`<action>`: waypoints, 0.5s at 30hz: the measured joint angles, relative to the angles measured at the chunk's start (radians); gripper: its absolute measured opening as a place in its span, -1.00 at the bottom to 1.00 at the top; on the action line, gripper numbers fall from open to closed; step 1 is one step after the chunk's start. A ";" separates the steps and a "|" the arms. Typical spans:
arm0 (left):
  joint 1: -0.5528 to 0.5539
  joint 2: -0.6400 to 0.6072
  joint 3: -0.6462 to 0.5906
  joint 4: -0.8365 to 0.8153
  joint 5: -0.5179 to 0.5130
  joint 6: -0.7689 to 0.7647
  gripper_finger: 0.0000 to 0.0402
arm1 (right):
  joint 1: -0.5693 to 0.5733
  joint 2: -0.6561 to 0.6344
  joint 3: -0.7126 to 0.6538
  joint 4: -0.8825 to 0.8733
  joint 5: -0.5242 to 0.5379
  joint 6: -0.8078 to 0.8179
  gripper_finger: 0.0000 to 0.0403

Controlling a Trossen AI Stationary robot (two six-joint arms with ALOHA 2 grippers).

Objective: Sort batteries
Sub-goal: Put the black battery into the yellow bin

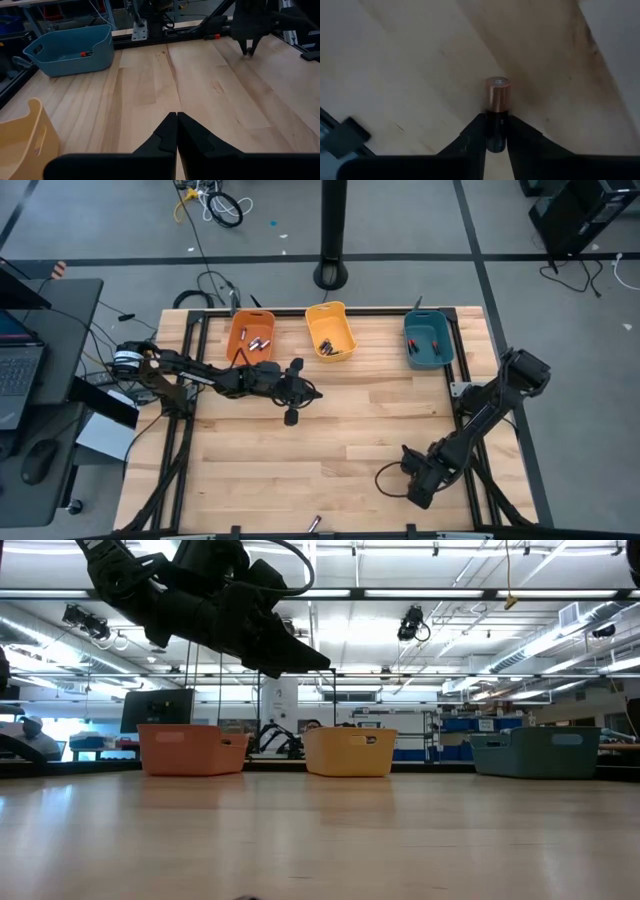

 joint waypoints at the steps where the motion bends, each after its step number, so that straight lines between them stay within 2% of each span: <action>1: 0.000 0.000 0.000 0.000 0.000 -0.001 -0.92 | -0.009 0.000 0.000 -0.004 0.000 -0.036 -0.67; 4: 0.000 0.000 0.000 0.000 0.000 -0.001 -0.92 | -0.041 0.000 0.000 -0.018 0.019 -0.113 -0.62; 11: 0.000 0.000 0.000 0.000 0.000 -0.002 -0.92 | -0.132 0.000 -0.001 -0.026 0.135 -0.266 -0.25; 15: 0.000 0.000 0.000 0.000 0.000 -0.002 -0.92 | -0.193 0.000 0.000 -0.026 0.176 -0.369 -0.24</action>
